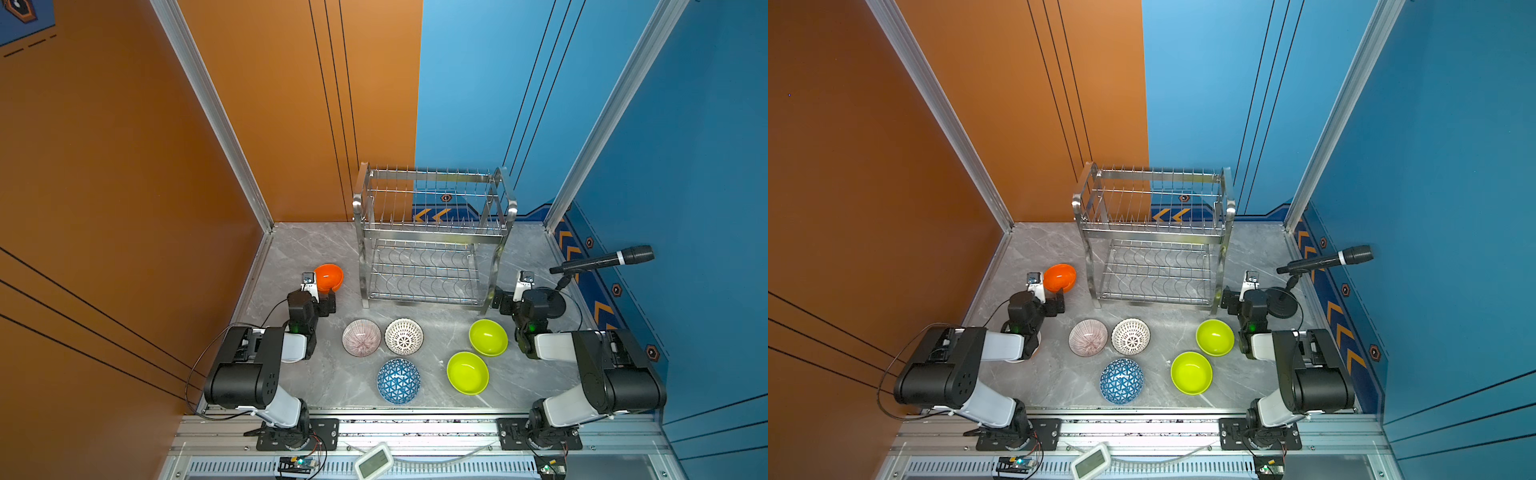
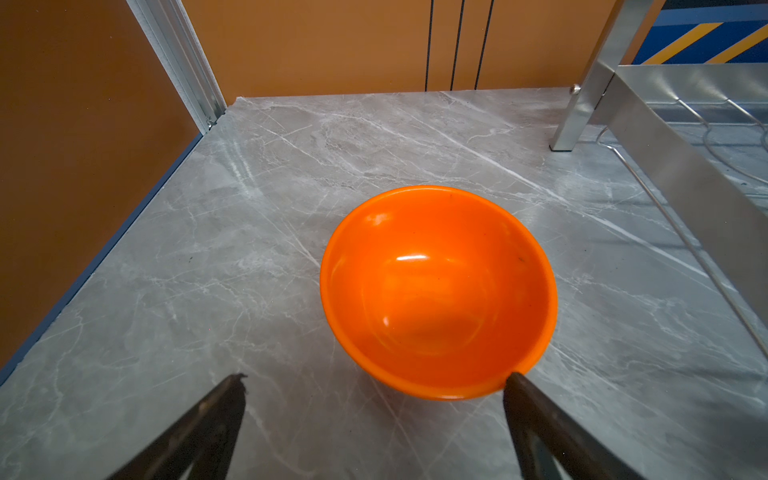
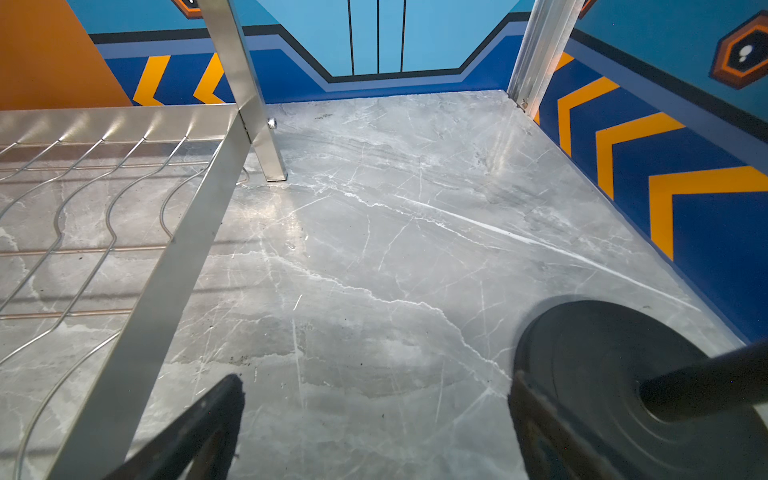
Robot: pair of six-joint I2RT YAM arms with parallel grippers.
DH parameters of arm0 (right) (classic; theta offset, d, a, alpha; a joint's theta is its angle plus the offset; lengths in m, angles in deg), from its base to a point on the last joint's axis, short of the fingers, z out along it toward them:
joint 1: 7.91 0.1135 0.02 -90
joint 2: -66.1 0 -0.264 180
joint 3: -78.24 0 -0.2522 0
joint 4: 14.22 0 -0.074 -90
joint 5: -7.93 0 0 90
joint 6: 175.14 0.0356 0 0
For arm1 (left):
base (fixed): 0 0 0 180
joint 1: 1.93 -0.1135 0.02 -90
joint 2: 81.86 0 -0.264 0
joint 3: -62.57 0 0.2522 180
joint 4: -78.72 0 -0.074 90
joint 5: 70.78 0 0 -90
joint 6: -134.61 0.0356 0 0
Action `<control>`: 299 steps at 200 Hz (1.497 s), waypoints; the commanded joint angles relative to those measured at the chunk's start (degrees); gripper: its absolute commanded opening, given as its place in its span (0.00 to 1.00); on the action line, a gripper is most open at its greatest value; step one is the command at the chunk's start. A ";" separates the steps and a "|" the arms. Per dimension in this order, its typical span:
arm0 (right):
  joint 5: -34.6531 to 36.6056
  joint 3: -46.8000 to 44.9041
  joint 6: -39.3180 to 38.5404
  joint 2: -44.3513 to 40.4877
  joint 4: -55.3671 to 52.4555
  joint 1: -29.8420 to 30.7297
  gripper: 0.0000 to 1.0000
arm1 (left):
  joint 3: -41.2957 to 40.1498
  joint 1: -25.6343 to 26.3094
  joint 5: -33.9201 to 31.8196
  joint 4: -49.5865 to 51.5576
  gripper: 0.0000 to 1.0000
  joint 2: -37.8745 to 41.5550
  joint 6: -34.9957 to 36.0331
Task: Load bowls into a dish rack
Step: Move the dish rack to the top-center of the table.
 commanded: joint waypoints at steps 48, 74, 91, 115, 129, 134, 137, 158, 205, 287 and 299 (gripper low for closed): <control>0.92 0.98 -0.79 0.67 1.32 -0.20 0.99 | 1.33 0.18 -0.04 -0.58 0.97 -0.60 -0.22; 0.78 1.18 -0.78 0.66 1.15 -0.24 0.99 | 1.40 0.53 -0.61 -0.47 0.98 -0.70 0.03; 0.91 1.05 -0.83 0.63 1.15 -0.20 0.99 | 1.41 0.85 -1.22 -0.50 0.98 -0.66 0.22; 1.34 1.34 -0.63 0.60 1.29 -0.15 0.99 | 0.91 2.13 -2.52 -0.55 0.98 -0.09 1.12; 2.01 2.67 -0.48 -1.02 -2.60 -0.07 0.99 | 0.77 2.61 -2.26 -0.49 0.98 0.66 1.92; 2.23 3.04 -0.39 -1.74 -4.00 0.02 0.99 | 0.58 2.70 -2.32 -0.48 0.98 0.98 1.97; 2.29 3.20 -0.39 -2.17 -4.72 0.02 0.99 | 0.50 2.72 -2.42 -0.49 0.98 1.20 1.97; 3.16 3.00 -0.52 -4.20 -6.29 0.37 0.99 | 0.76 3.04 -3.53 0.60 0.98 2.39 2.22; 6.69 3.65 0.76 -8.23 -11.31 0.94 0.99 | 5.56 5.56 -8.93 15.04 0.98 7.64 2.09; 14.52 5.54 8.64 -15.89 -21.52 0.46 0.99 | 19.17 8.71 -16.84 42.34 0.98 13.23 -7.03; 14.06 6.10 10.35 -17.18 -23.99 0.29 0.99 | 20.95 8.78 -15.18 45.82 0.98 13.77 -10.04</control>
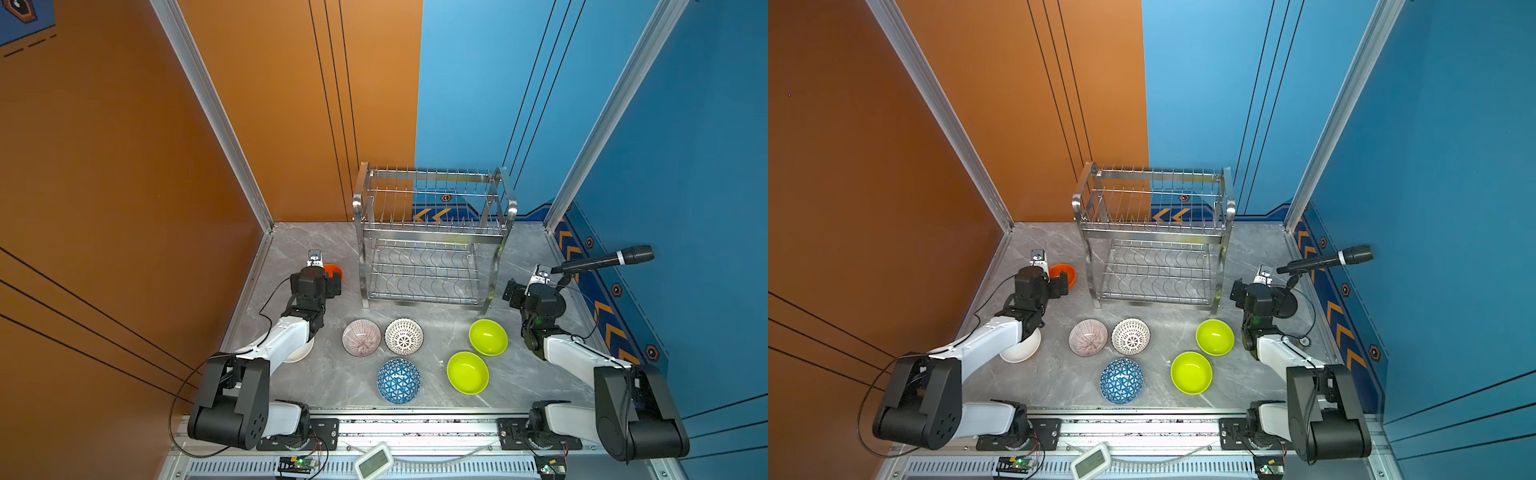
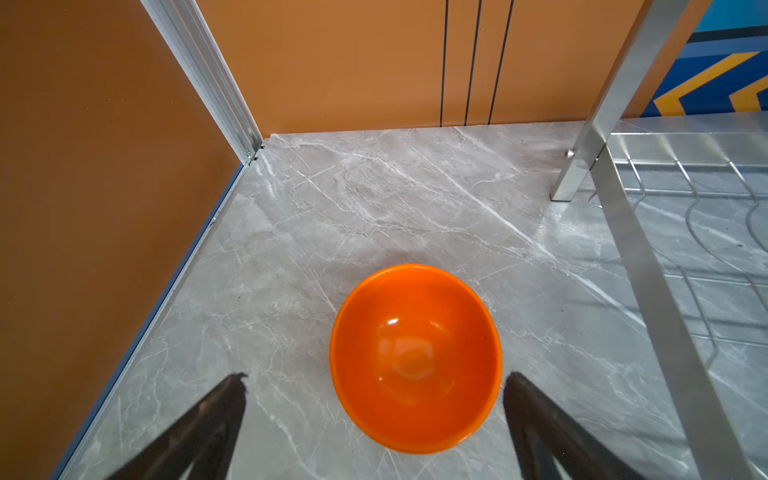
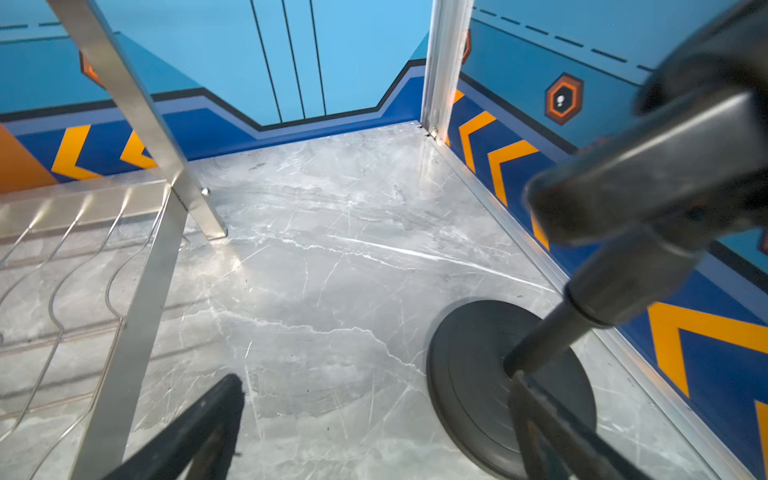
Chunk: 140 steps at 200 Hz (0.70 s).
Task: Load bowls into a dish rack
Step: Move the dish rack to the top-center of the table.
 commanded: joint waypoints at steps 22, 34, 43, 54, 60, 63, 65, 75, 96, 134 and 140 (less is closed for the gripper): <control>0.21 3.59 8.60 -5.58 -11.38 -0.50 0.99 | 6.14 0.72 3.56 15.79 0.98 2.67 -10.77; -0.88 3.79 10.00 -7.84 -14.11 -0.41 0.99 | 6.73 0.94 7.06 17.28 0.98 3.70 -12.16; -1.83 3.95 10.55 -9.88 -16.46 -0.39 0.99 | 7.00 1.15 10.42 18.18 0.98 4.46 -12.82; -2.75 3.99 11.51 -12.74 -19.54 -0.49 0.99 | 7.62 1.22 15.30 19.71 0.98 5.52 -13.52; -3.44 3.97 12.20 -14.26 -21.31 -0.66 0.99 | 7.77 1.40 17.59 20.44 0.99 6.00 -13.95; -3.83 4.00 12.66 -14.97 -22.18 -0.74 0.99 | 7.81 1.47 18.70 20.71 0.99 6.24 -14.32; -4.08 4.02 12.86 -15.49 -22.72 -0.80 0.99 | 7.86 1.44 19.43 20.84 1.00 6.43 -14.57; -5.96 3.72 14.28 -17.86 -24.92 -1.24 1.00 | 7.56 1.40 22.61 20.84 1.00 7.39 -15.76; -11.82 2.54 16.83 -22.42 -27.09 -2.28 0.99 | 6.25 1.38 29.19 19.52 0.99 8.77 -17.86; -25.14 -1.03 16.25 -28.11 -24.91 -2.61 0.99 | 5.77 1.40 39.12 20.27 0.95 9.65 -18.62; -26.81 -1.56 15.96 -28.60 -24.23 -2.61 0.98 | 5.55 1.46 40.06 20.19 0.95 9.84 -18.65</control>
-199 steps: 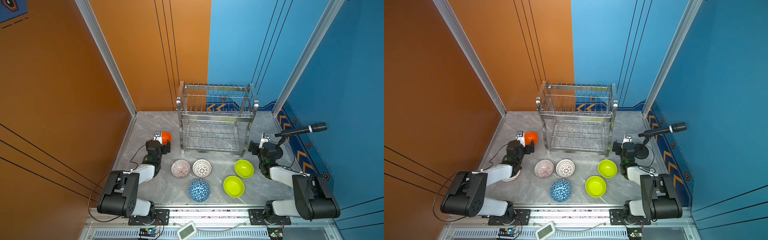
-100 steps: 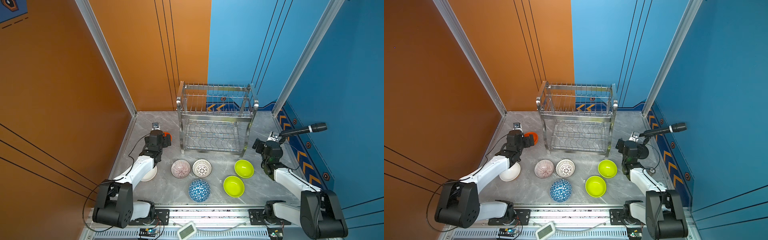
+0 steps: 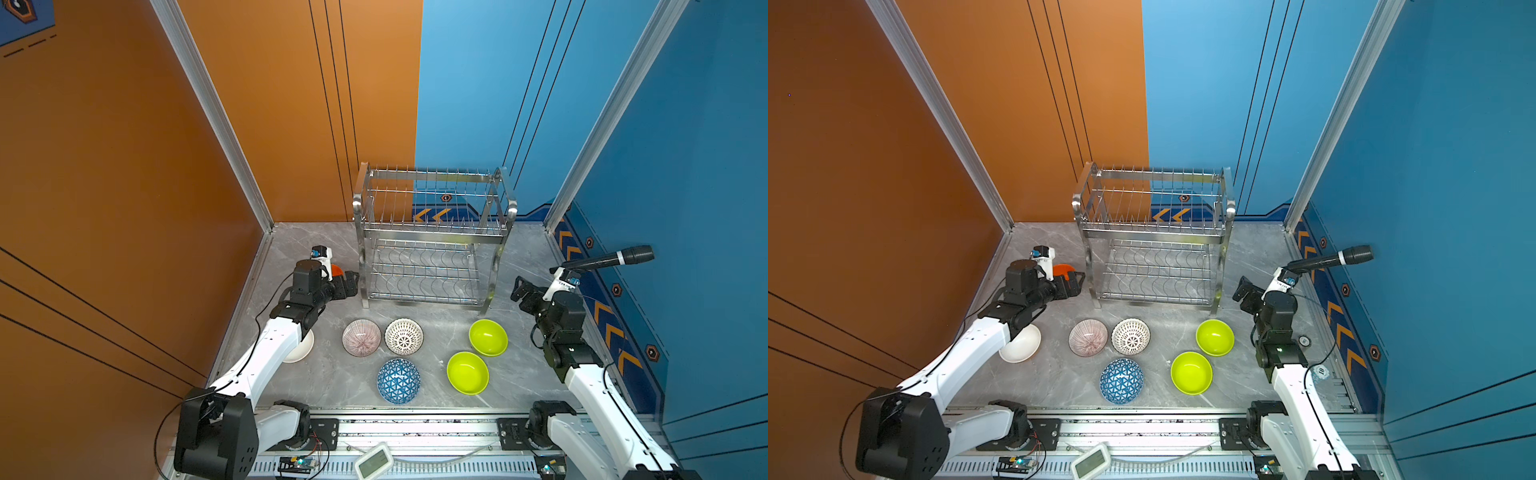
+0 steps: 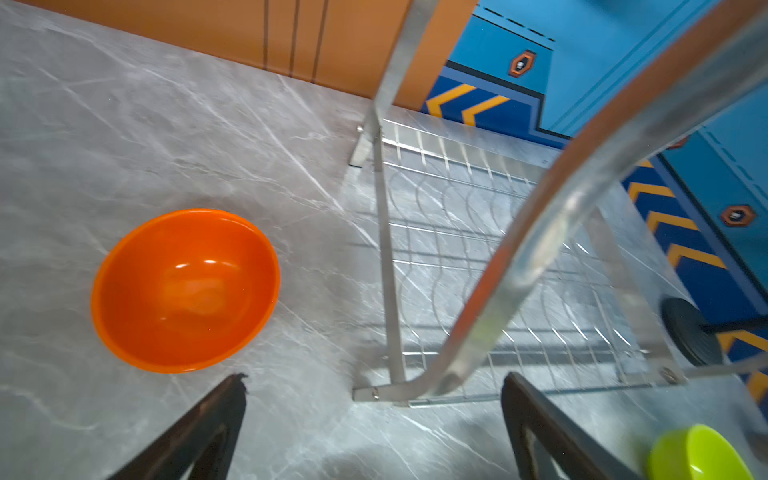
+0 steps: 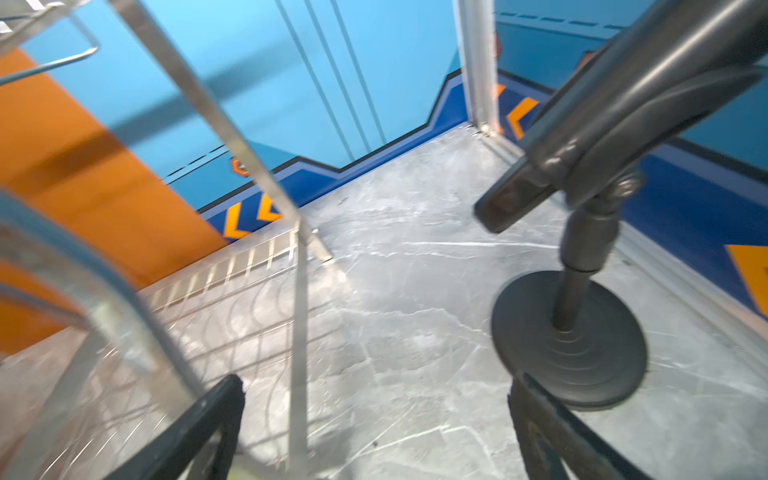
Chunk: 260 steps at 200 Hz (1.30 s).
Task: Load bowls into a dish rack
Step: Move the dish rack to the top-center of the table.
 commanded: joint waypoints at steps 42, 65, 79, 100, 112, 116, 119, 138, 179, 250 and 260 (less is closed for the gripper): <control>-16.71 -2.22 -0.29 0.92 2.61 1.56 0.91 | -1.81 0.51 13.99 0.27 0.95 1.67 -2.15; -16.42 0.77 -3.22 5.61 2.52 4.69 0.87 | -1.78 0.64 14.19 -0.17 0.95 1.52 -2.21; -15.37 2.47 -4.64 8.63 2.78 6.63 0.83 | -1.42 0.61 14.06 -0.28 0.95 1.47 -2.46; -13.48 4.95 -6.32 12.65 2.87 8.38 0.77 | -0.19 0.61 12.88 1.22 0.95 1.36 -2.27; -12.36 6.09 -7.24 14.76 3.20 9.05 0.75 | 0.09 0.39 12.12 1.98 0.95 1.54 -2.05; -12.03 6.39 -7.43 15.38 3.42 9.19 0.74 | 0.22 0.34 11.88 2.22 0.95 1.65 -1.99; -11.83 6.59 -7.50 15.86 3.67 9.28 0.74 | 0.19 0.30 11.58 2.36 0.95 1.62 -1.96; -10.43 7.62 -7.94 18.52 5.34 9.32 0.66 | 0.68 -0.09 10.39 4.00 0.95 1.85 -1.52; -10.44 10.67 -8.64 23.85 7.76 9.40 0.49 | 1.60 -0.73 8.48 6.69 0.94 2.12 0.03; -10.70 16.09 -8.26 31.94 11.19 10.24 0.23 | 2.60 -0.83 6.73 12.81 0.94 1.84 2.67; -10.60 16.97 -8.32 32.88 11.46 10.51 0.20 | 2.73 -0.87 6.49 13.10 0.95 1.85 2.95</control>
